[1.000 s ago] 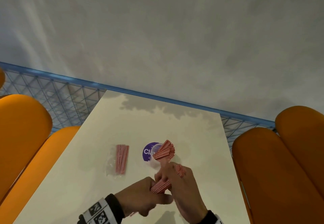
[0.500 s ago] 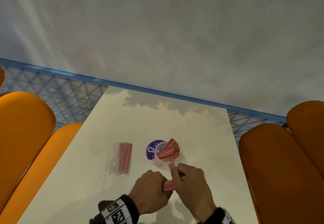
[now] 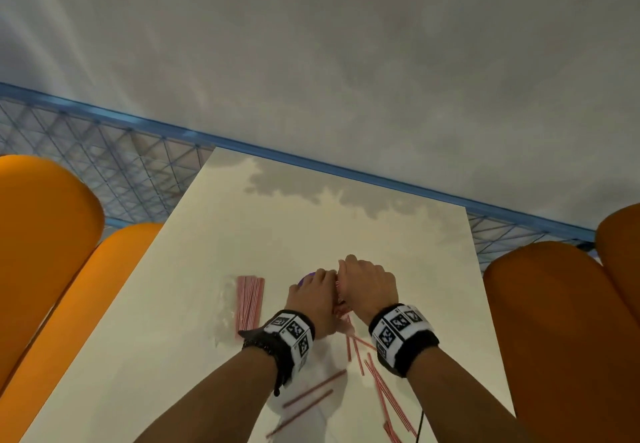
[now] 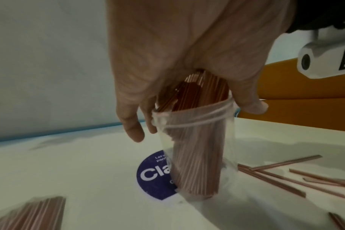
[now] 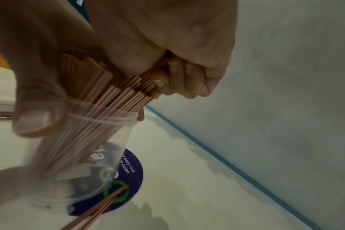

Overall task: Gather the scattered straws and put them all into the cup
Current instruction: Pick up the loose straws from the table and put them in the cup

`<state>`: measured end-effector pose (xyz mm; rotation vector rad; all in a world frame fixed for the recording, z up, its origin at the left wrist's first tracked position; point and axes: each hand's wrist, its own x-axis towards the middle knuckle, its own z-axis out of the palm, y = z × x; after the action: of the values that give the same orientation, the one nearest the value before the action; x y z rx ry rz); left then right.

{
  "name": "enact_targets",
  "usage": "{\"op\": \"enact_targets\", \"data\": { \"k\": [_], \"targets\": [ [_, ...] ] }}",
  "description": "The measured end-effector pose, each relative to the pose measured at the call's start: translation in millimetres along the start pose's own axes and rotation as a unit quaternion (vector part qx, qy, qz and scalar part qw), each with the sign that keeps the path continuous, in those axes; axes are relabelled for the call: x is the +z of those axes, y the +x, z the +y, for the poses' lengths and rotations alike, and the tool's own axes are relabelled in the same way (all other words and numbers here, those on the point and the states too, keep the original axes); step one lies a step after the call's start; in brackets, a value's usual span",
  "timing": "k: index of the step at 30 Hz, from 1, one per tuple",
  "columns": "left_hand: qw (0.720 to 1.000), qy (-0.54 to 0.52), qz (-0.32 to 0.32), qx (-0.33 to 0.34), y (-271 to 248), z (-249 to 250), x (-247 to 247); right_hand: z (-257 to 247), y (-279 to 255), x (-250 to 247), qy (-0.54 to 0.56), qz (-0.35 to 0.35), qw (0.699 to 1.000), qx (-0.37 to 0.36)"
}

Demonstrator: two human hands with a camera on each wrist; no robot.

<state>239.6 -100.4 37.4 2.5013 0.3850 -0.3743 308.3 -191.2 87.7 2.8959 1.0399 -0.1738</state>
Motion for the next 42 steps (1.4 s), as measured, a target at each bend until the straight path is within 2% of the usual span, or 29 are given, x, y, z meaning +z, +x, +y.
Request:
{"op": "enact_targets", "data": {
  "k": [6,9,11,13,14,16,18,19,21,23,27,31,35,37,40,42],
  "targets": [
    [0.998,-0.021,0.023,0.045,1,-6,17,13,-4,3,-0.015,0.019,1.000,-0.020],
    [0.997,-0.031,0.040,0.053,2,-8,21,15,-4,9,-0.013,0.015,1.000,-0.010],
    [0.997,-0.043,0.041,0.055,5,-11,22,15,-3,8,-0.021,0.036,0.999,-0.002],
    [0.994,-0.088,0.037,0.048,6,-14,22,11,-5,6,-0.029,0.058,0.998,-0.008],
    [0.991,-0.118,0.036,0.042,6,-17,22,7,-6,7,-0.027,0.047,0.998,-0.014],
    [0.985,-0.164,0.042,0.034,4,-23,26,-1,-6,12,0.005,0.035,0.999,-0.017],
    [0.982,-0.177,0.052,0.035,0,-26,29,-2,-2,17,0.034,0.058,0.998,-0.012],
    [0.982,-0.178,0.058,0.032,-1,-27,29,-1,1,21,0.042,0.054,0.998,-0.015],
    [0.981,-0.181,0.069,0.029,-2,-26,31,2,4,27,0.088,-0.024,0.995,-0.027],
    [0.979,-0.187,0.075,0.025,-3,-25,31,3,-3,29,0.160,-0.071,0.984,0.012],
    [0.980,-0.174,0.100,0.014,-3,-23,36,-17,-35,42,0.271,0.002,0.959,0.089],
    [0.979,-0.175,0.101,0.002,-8,-24,38,-31,-43,65,0.228,0.106,0.966,0.056],
    [0.986,-0.146,0.078,0.013,-11,-26,37,-18,-27,66,0.220,0.207,0.952,0.055],
    [0.989,-0.122,0.079,0.015,-10,-25,37,-18,-25,61,0.192,0.201,0.960,0.043],
    [0.990,-0.110,0.085,0.002,-10,-21,37,-20,-24,56,0.159,0.123,0.979,0.021],
    [0.992,-0.101,0.080,-0.005,-10,-20,36,-16,-23,59,0.149,0.116,0.982,0.004]
  ]
}}
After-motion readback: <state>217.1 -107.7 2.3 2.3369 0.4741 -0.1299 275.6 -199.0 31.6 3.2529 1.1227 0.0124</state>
